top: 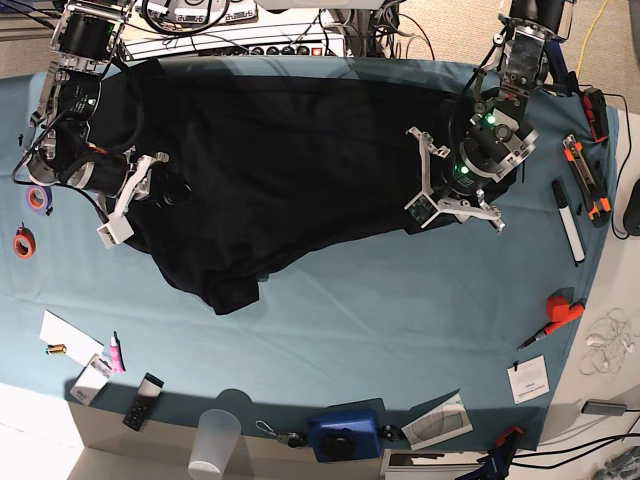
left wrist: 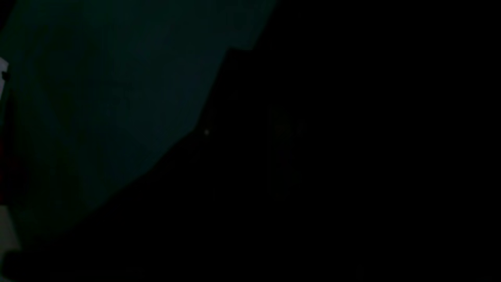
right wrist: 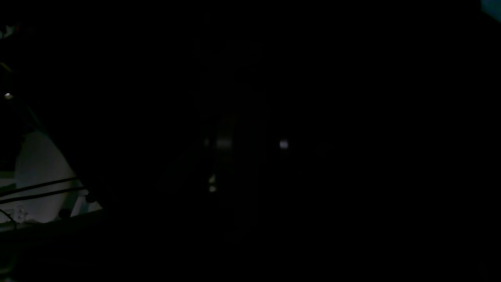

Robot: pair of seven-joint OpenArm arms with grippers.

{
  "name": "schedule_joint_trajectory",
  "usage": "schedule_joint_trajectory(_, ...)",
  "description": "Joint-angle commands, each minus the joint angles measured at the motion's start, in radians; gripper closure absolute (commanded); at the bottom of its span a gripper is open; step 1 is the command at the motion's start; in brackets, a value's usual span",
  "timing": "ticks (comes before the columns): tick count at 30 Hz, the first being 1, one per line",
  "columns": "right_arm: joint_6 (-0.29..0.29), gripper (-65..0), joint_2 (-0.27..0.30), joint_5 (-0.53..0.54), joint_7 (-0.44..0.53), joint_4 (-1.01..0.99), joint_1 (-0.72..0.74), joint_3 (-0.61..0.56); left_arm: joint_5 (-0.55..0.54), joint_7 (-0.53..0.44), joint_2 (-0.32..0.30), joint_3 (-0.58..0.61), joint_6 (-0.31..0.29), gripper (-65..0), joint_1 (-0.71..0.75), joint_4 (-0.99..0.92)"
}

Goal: Layout the t-shirt on the table in an organized manner, then fold the t-shirt properly
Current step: 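Lower both grippers onto the shirt's collar edge and grasp it, then slide the left gripper along the shirt edge toward the hem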

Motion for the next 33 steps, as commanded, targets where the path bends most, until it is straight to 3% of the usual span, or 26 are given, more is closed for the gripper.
schedule_joint_trajectory(1,0.001,-13.4,0.017,0.025,0.018,0.013,0.013,0.006,0.001,-0.019,-0.003,-0.005,0.004,-15.9,-0.013,-0.004)
schedule_joint_trajectory(4,0.001,-13.4,0.017,0.025,0.018,0.013,0.013,0.006,0.002,-0.018,-0.003,-0.005,0.005,-14.9,-0.013,-0.053)
schedule_joint_trajectory(8,0.001,-13.4,0.017,0.025,0.018,0.013,0.013,0.006,0.002,-0.017,-0.003,-0.005,0.073,0.0,-0.016,-0.054)
schedule_joint_trajectory(11,0.001,-13.4,0.017,0.025,0.018,0.013,0.014,0.006,0.002,-0.007,-0.003,-0.005,0.110,0.0,-0.021,-0.034)
schedule_joint_trajectory(18,0.001,-13.4,0.017,0.024,0.018,0.013,0.014,0.006,0.002,0.027,-0.003,-0.005,0.063,0.0,-0.021,0.050)
schedule_joint_trajectory(33,0.001,-13.4,0.017,-0.088,0.018,0.013,0.011,0.006,0.064,0.042,-0.014,-0.008,0.064,0.0,-0.071,0.051)
